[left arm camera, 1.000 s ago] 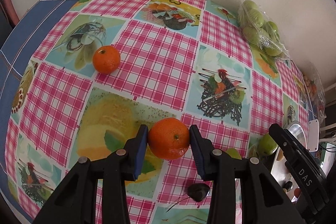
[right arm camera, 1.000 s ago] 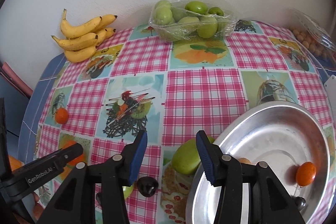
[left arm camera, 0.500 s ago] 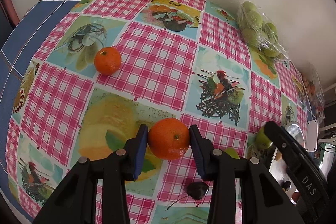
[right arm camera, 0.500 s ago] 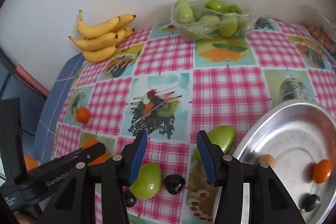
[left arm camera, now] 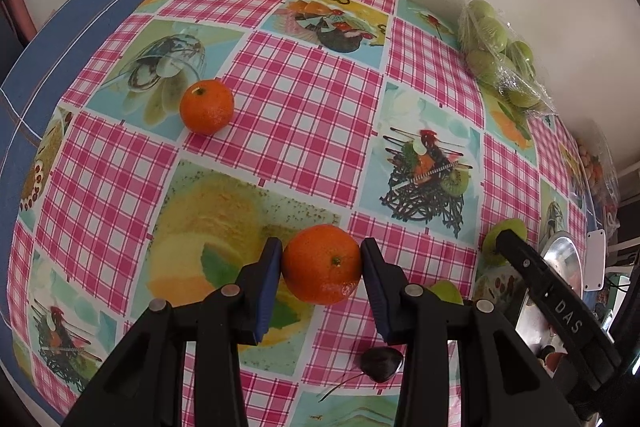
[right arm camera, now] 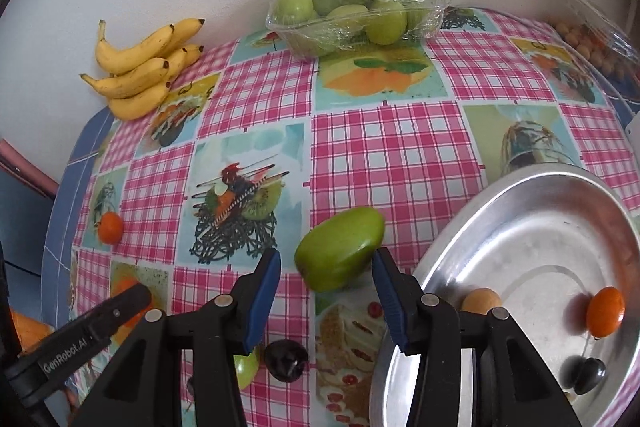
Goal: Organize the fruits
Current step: 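Close the right tool around the elongated green mango and lift it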
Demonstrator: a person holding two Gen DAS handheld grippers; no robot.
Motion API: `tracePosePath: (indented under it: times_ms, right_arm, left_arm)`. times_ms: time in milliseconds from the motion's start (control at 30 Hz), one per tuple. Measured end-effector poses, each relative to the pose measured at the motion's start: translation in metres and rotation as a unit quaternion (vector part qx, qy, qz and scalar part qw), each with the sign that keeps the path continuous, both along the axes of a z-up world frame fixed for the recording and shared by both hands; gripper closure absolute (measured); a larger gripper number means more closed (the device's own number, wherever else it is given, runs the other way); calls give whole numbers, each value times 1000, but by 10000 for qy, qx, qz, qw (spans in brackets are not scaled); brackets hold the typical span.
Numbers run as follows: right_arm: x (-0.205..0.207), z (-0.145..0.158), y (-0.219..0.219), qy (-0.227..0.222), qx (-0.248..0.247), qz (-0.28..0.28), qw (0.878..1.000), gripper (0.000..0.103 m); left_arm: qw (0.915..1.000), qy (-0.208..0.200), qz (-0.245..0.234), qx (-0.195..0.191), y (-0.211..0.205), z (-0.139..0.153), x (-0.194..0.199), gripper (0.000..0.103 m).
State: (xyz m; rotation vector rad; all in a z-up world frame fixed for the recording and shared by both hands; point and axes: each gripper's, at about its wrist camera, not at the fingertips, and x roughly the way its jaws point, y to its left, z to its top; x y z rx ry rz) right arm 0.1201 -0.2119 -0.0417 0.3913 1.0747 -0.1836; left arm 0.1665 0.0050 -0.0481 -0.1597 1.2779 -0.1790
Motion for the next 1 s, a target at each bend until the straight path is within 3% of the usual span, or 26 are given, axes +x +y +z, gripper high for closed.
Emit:
tracePosePath:
  times_ms: [367,1000]
  right_arm:
    - [24,-15,4,74,-73,-204,9997,52]
    - [40,-22,10,168,-509,-6,9986,59]
  left_arm:
    - [9999,111,27,52,1,-12,3,61]
    - [9997,43,-99,229,-2,-12,4,61]
